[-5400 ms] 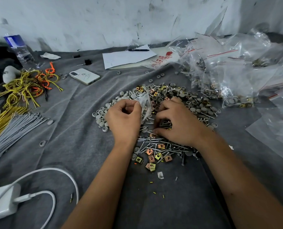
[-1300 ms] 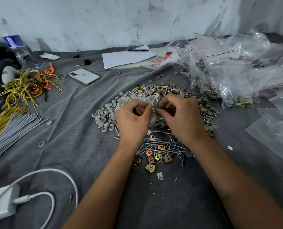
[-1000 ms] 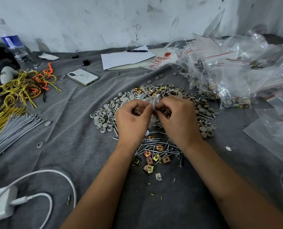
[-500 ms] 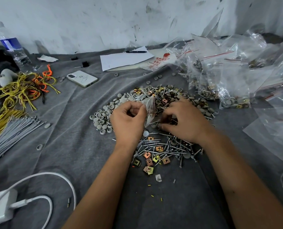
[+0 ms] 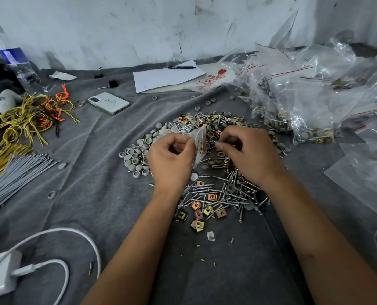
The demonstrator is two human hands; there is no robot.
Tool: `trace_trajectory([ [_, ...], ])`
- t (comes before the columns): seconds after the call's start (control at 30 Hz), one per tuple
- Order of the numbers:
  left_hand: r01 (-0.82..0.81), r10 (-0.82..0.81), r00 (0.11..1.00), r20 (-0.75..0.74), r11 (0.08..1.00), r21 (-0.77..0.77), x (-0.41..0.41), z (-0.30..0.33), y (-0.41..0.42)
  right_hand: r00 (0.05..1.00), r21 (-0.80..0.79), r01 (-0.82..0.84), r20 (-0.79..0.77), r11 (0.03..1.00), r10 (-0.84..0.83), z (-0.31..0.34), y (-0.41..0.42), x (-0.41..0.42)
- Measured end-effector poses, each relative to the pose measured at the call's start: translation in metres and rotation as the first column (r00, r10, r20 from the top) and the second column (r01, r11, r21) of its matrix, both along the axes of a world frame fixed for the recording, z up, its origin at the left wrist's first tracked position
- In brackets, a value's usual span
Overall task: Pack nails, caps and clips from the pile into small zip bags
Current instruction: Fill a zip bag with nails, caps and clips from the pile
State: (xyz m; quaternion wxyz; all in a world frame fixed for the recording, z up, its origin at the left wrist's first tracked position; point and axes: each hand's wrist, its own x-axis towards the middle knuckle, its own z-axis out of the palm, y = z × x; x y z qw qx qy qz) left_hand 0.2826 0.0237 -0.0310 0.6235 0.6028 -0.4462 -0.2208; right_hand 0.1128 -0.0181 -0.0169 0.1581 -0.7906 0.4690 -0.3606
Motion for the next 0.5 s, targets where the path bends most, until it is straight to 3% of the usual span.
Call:
trace_trajectory([
  [0.13,0.024,-0.024,1.0,0.0,1.0,-0.001,-0.0009,-0.0003,-0.0001,0.986,-0.06,0.037,0.164,0.998,-0.027,0.0026,0.0033,0.0034],
  [0.3,0.091,-0.092,0.995,0.034,0.995,0.028,-0.0013,-0.0024,-0.0007,0.986,-0.156,-0.103,0.116,0.982,0.122,0.0058,0.0069,0.0093],
  [0.5,0.095,-0.098,0.991,0.089,0.995,0.041,-0.0028,-0.0035,-0.0016,0.978,-0.091,-0.151,0.13,0.984,0.162,0.0032,0.0083,0.0091],
])
